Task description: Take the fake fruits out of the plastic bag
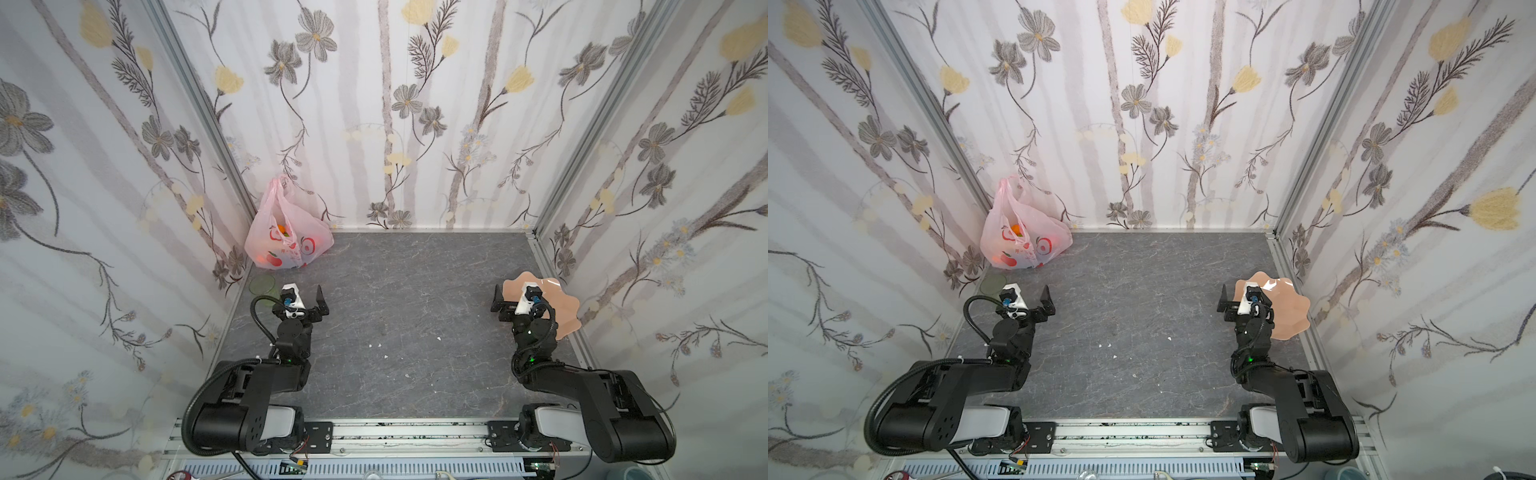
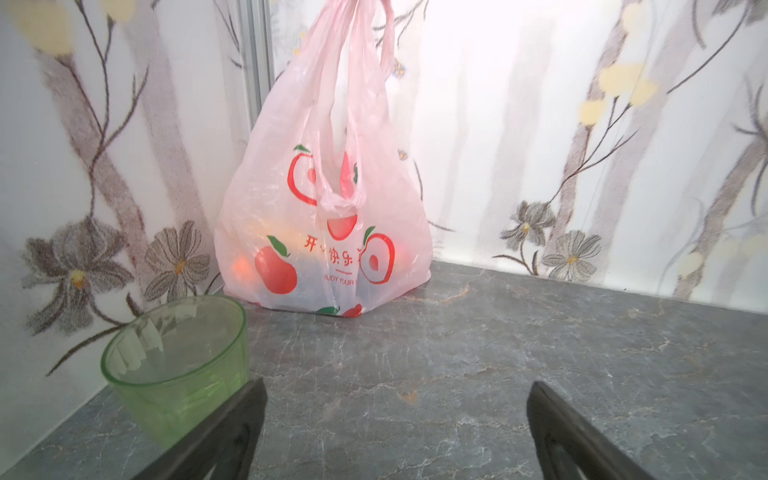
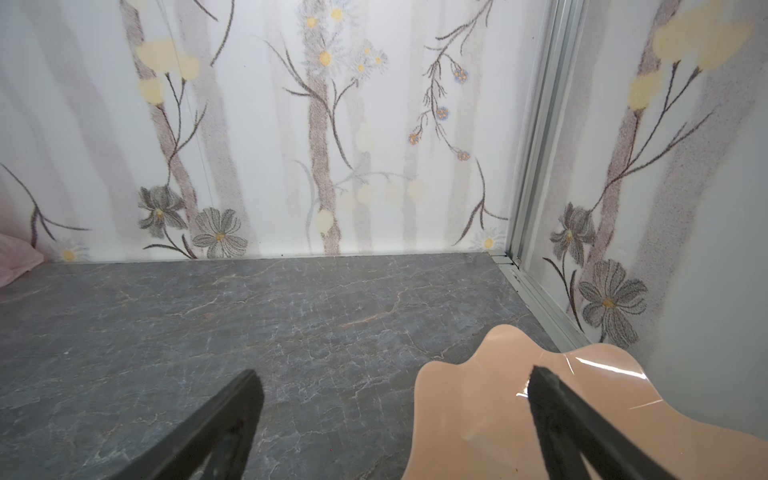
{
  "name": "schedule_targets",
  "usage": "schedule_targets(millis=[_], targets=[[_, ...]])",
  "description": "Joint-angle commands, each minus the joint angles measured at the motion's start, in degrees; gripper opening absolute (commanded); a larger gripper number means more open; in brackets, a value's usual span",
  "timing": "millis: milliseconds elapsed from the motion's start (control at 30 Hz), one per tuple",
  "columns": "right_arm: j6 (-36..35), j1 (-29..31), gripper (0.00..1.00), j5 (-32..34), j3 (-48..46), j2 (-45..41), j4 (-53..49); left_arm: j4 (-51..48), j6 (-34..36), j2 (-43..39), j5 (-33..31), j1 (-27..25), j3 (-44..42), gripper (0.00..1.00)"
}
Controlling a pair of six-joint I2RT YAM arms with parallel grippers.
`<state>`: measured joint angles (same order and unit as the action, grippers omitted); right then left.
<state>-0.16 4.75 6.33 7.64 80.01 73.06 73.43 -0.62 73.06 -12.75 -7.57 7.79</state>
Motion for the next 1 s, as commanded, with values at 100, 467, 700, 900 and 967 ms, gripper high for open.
schedule_targets(millis=[100, 467, 700, 900, 967], targets=[[-2.07, 1.44, 1.0, -3.69, 1.06, -13.85, -9.45, -25.13, -5.72, -16.87, 3.65, -0.51, 6.81, 1.0], [22.27, 0.69, 1.0, -9.18, 19.82, -29.62, -52.89, -61.07, -38.16, -24.04, 2.82, 1.41, 22.12, 1.0], [28.58, -0.45, 1.0, -13.78, 15.02, -33.36, -50.98, -54.76, -40.26, -23.94, 8.97, 5.29, 23.53, 1.0], [28.15, 0.07, 1.0, -16.37, 11.77, -32.38, -47.43, -68.13, -35.64, -8.71, 3.8, 5.11, 43.43, 1.0], [28.45, 0.41, 1.0, -15.31, 11.07, -31.95, -46.76, -74.49, -33.67, -3.04, 0.86, 4.94, 51.99, 1.0]])
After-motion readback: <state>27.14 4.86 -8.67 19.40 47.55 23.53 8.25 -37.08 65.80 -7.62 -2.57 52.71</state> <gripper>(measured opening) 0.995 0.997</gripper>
